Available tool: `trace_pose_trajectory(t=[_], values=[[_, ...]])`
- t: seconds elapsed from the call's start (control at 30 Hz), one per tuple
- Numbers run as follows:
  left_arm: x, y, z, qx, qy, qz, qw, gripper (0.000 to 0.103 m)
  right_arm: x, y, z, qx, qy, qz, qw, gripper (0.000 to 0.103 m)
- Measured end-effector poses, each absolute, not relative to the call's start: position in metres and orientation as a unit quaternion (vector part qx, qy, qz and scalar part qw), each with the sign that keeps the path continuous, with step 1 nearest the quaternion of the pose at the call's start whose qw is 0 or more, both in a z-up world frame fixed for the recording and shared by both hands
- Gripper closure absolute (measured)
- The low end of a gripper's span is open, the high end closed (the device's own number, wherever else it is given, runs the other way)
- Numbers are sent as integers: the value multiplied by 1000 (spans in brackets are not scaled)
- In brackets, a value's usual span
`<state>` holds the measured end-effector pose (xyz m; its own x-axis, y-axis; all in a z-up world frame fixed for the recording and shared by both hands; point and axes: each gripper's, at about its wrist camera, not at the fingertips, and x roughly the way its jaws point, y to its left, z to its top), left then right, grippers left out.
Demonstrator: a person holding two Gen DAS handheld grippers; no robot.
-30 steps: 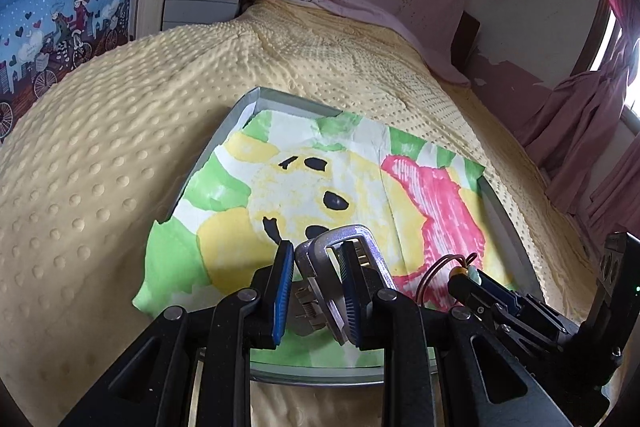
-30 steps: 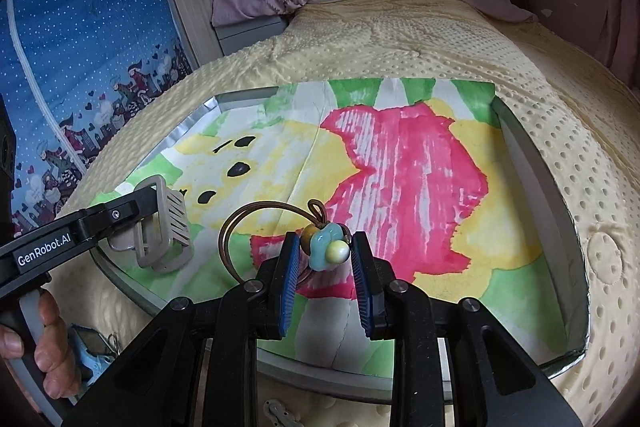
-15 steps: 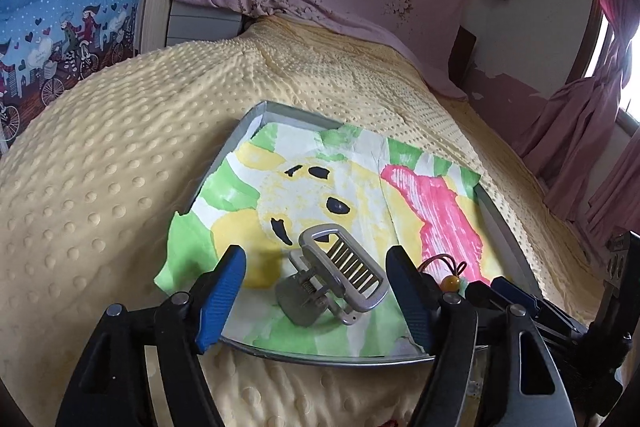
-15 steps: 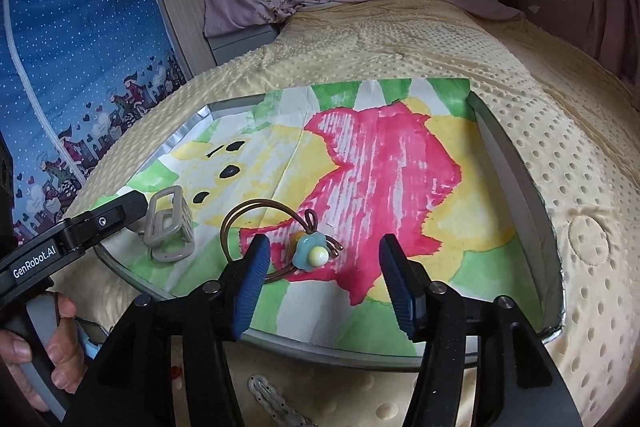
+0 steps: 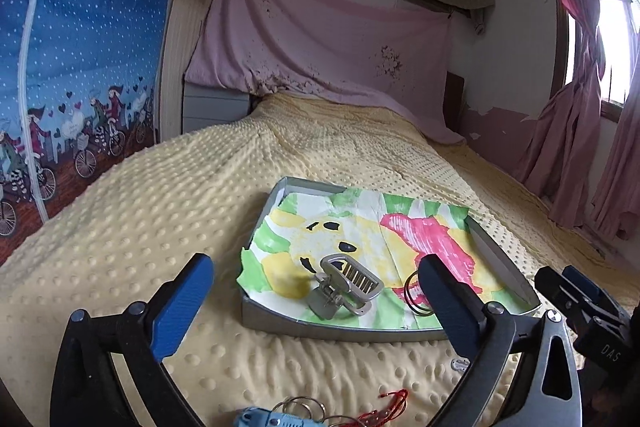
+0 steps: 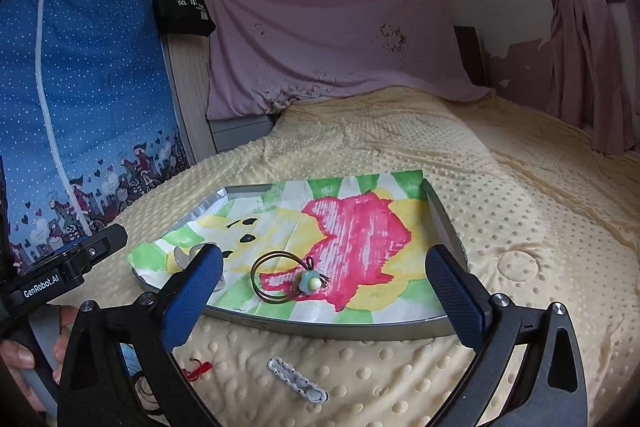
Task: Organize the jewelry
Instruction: 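Move both tools back toward the remaining jewelry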
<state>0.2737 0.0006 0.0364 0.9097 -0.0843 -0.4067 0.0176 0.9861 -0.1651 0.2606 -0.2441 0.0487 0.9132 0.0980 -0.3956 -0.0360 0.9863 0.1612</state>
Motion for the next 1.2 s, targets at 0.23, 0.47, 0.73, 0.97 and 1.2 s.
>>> trace_pose_trajectory(t=[0.23,0.47,0.73,0.97,1.2], values=[[228,19,39,-71,184,-15,980,0,215,-226,66,62,177,29,982,2],[189,37,40,-65,176,-13,982,0,171,-208,72,72,175,43,981,2],[155,61,29,-62,184,-12,981,0,146,-199,62,67,192,49,978,2],[145,71,8,-61,216,-23,974,0,140,-192,43,50,231,57,970,1],[157,68,-12,-52,263,-60,962,0,146,-183,22,32,276,71,958,2]])
